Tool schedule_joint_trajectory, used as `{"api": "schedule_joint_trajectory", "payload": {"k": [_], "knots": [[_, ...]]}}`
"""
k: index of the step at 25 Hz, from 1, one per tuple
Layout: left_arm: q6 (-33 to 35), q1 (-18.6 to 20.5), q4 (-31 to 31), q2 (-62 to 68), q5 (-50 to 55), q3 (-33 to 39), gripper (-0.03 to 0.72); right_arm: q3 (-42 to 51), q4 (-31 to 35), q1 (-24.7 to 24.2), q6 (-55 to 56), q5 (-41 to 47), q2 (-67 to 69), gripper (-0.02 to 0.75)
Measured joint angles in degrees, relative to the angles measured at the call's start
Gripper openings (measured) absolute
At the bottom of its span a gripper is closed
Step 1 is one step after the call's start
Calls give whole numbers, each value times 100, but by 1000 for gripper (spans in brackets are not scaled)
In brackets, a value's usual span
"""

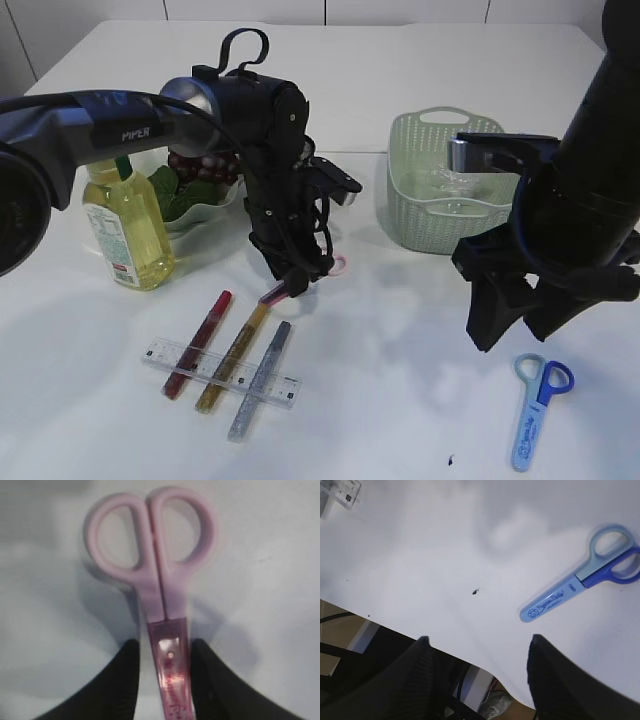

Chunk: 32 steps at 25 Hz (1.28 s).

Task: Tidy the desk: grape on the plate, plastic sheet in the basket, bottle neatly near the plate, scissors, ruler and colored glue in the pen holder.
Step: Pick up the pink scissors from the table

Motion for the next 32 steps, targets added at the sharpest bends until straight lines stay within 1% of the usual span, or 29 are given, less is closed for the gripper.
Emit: {"api": "schedule_joint_trajectory", "payload": {"k": [2, 7, 11, 18, 32], "knots": [[0, 0, 31, 0, 0, 0, 244, 0, 0, 0, 0, 0, 0, 474], [0, 0, 52, 4, -30, 0, 214, 0, 0, 0, -14, 0, 0, 473], [0, 0, 75, 13, -50, 0, 162, 0, 0, 0, -14, 0, 0, 473], [0, 0, 75, 13, -50, -4, 129, 0, 0, 0, -14, 0, 0, 472], [0, 4, 27, 2, 258, -91, 126, 0, 0, 0, -27, 0, 0, 472]]}}
